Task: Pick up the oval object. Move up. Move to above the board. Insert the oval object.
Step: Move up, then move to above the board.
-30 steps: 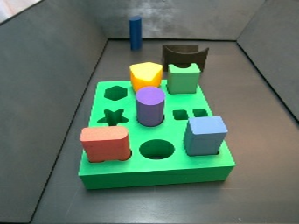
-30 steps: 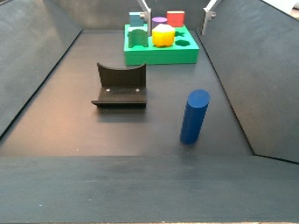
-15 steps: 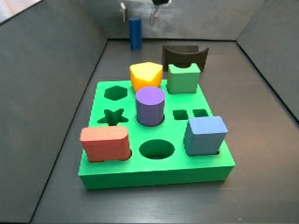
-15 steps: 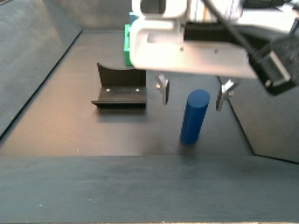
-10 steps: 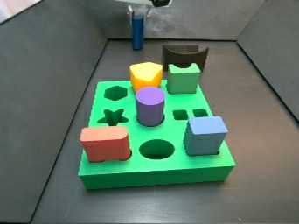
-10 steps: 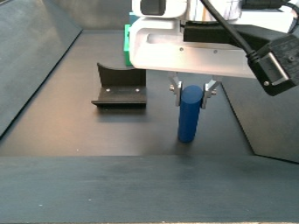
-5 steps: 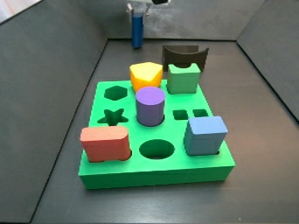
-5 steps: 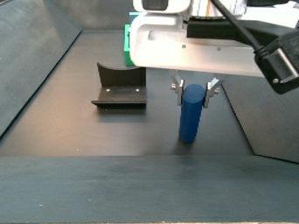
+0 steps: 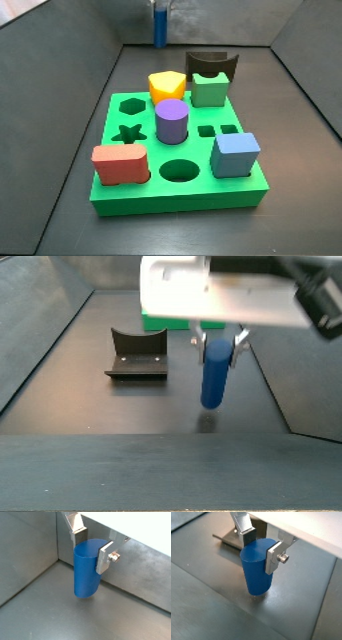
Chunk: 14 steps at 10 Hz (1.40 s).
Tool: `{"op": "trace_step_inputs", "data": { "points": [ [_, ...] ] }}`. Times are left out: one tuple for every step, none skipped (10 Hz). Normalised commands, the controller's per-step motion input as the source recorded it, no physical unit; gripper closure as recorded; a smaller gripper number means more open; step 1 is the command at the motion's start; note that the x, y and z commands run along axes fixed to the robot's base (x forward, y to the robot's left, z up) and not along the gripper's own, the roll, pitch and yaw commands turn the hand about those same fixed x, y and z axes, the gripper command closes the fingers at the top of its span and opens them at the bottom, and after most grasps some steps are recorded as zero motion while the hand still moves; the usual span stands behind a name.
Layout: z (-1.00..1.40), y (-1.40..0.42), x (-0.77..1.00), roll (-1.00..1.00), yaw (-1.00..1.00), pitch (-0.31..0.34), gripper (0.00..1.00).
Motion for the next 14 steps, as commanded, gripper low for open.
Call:
{"op": "trace_step_inputs", "data": {
  "points": [
    [0.51,-0.03,-0.06,0.04,0.0,0.001,1.0],
    [0.3,-0.01,-0.04,0.06,0.0,0.021,1.0],
    [1.0,-0.06,-0.03,-0.13,0.03,-0.183,1.0],
    [1.0,-0.06,-0.03,-0.12,0.03,-0.17,1.0],
    [1.0,-0.06,-0.04,-0.11,0.02,-0.132,1.0],
    [1.0,-0.05,-0.04,-0.08,0.01,-0.077,1.0],
    [1.0,-0.04,-0.04,-0.06,0.01,-0.035,1.0],
    [1.0,-0.03,-0.04,-0.04,0.0,0.0,1.0],
    [1.0,-0.03,-0.04,-0.01,0.0,0.03,1.0],
    [1.0,-0.01,-0.03,0.01,0.0,0.069,1.0],
    [0.93,0.0,-0.02,0.03,0.0,0.087,1.0],
    [0.77,0.0,-0.01,0.04,0.01,0.096,1.0],
    [0.56,0.0,0.0,0.04,0.01,0.103,1.0],
    [0.4,-0.01,0.01,0.04,0.02,0.103,1.0]
  ]
}}
